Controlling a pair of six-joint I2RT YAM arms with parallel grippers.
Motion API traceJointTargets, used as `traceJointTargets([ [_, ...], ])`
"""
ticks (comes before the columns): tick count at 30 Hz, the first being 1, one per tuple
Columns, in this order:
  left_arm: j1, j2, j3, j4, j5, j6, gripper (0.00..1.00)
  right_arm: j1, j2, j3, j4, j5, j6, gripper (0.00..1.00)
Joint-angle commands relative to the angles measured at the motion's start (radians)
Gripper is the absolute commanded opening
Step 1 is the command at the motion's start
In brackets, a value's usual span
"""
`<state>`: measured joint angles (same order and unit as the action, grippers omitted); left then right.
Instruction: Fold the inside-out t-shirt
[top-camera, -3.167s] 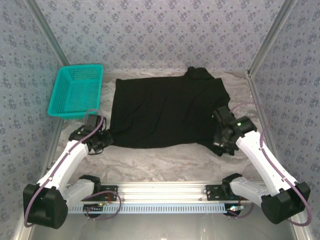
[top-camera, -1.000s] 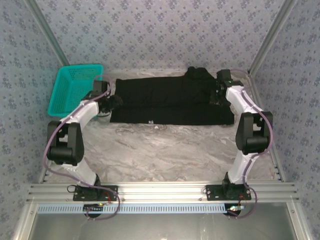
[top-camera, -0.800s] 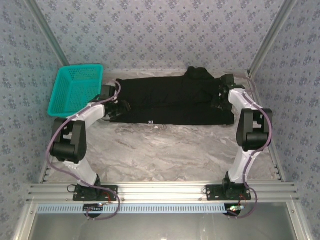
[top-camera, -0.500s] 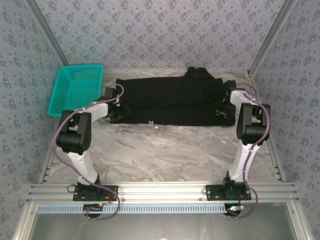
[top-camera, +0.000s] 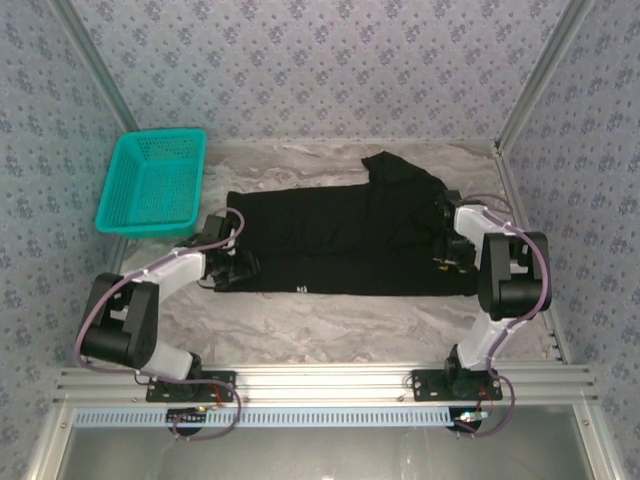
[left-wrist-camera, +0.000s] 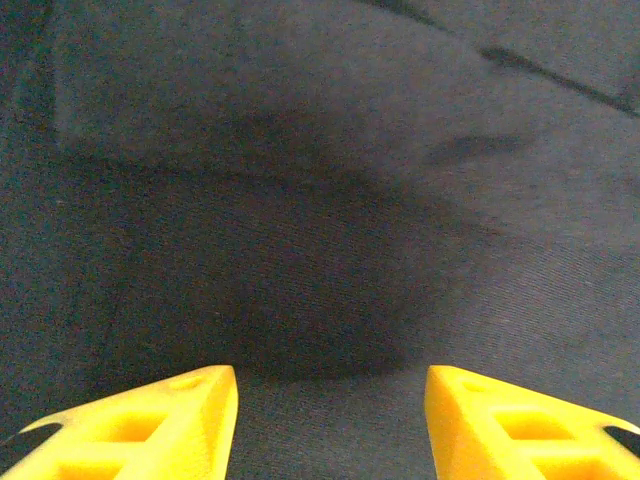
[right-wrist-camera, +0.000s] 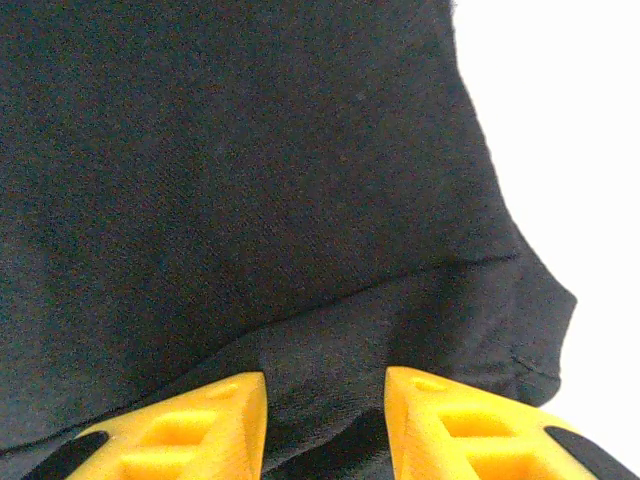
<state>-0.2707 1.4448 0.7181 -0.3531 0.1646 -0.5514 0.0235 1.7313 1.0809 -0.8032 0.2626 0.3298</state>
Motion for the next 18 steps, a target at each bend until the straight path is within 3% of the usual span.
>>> traceJointTargets([
  [1,-0.005,-0.061,0.056,-0.049,-0.024,-0.024,0.53,0.015,-0.103,-0.008,0.106,-0.07,0.012,0.42],
  [5,-0.001,-0.014,0.15,-0.036,-0.085,0.016,0.54,-0.024,-0.088,-0.012,0.271,-0.318,0.052,0.45],
  [7,-0.001,0.024,0.192,-0.046,-0.089,0.028,0.54,-0.029,-0.053,-0.004,0.315,-0.384,0.067,0.46],
  [15,-0.002,0.069,0.204,-0.029,-0.067,0.033,0.54,-0.03,0.088,0.055,0.403,-0.451,0.116,0.49],
  [18,-0.001,0.076,0.195,-0.026,-0.069,0.035,0.54,-0.025,0.112,0.072,0.43,-0.474,0.128,0.43],
])
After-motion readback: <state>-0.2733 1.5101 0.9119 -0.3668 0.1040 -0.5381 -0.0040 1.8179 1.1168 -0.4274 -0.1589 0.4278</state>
